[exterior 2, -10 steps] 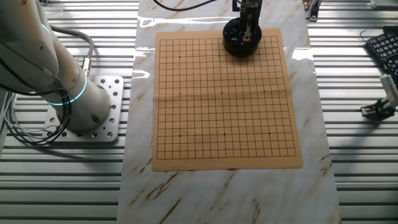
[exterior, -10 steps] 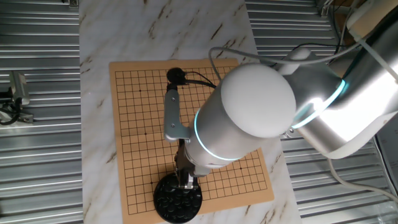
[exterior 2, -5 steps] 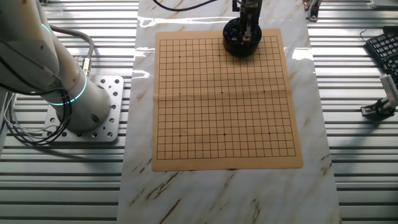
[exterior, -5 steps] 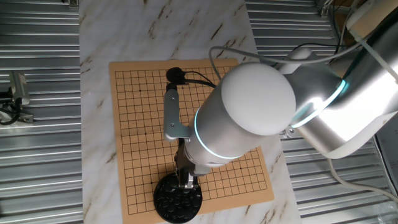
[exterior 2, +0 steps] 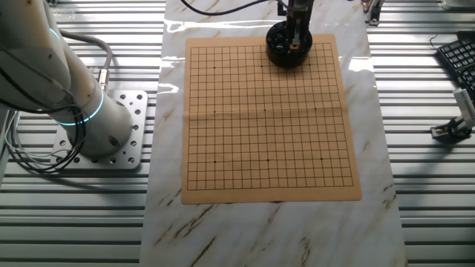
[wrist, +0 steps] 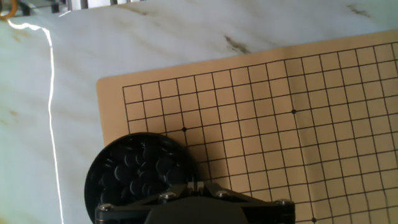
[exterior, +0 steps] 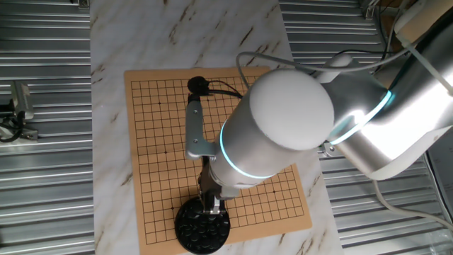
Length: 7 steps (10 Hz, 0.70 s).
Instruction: Play the first move as black on the 3-4 point in the upper right corner of the Go board
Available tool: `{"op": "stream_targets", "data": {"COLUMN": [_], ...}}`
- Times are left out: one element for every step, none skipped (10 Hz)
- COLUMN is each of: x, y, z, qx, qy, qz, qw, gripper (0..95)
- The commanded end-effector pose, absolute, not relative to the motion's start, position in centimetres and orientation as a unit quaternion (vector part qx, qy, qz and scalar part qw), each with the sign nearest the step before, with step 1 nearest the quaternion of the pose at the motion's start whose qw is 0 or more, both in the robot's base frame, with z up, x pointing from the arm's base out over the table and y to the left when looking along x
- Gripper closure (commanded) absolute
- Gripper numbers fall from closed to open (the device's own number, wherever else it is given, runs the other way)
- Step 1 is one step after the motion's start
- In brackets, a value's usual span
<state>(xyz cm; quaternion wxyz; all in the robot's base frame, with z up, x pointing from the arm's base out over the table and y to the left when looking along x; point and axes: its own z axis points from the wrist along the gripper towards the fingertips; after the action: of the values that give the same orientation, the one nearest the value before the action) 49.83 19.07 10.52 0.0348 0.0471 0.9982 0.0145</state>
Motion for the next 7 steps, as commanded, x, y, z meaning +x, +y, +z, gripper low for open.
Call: {"op": "stream_targets", "data": {"x": [49.99,49.99,49.99,49.99,49.99,49.99,49.99], "y": [19.14,19.14,19.14,19.14,19.14,19.14,19.14], "z": [10.47,10.47,10.47,10.47,10.47,10.47,10.47], "qx": [-0.02,-0.041,-0.059,-0.068,-0.069,-0.065,-0.06], "qy": [0.999,0.999,0.998,0.997,0.997,0.998,0.998], "qz": [-0.002,-0.004,-0.003,-0.002,0.003,0.004,0.007], "qw": [0.039,0.033,0.027,0.027,0.028,0.027,0.027], "gripper": [95.0,95.0,95.0,95.0,95.0,95.0,95.0]}}
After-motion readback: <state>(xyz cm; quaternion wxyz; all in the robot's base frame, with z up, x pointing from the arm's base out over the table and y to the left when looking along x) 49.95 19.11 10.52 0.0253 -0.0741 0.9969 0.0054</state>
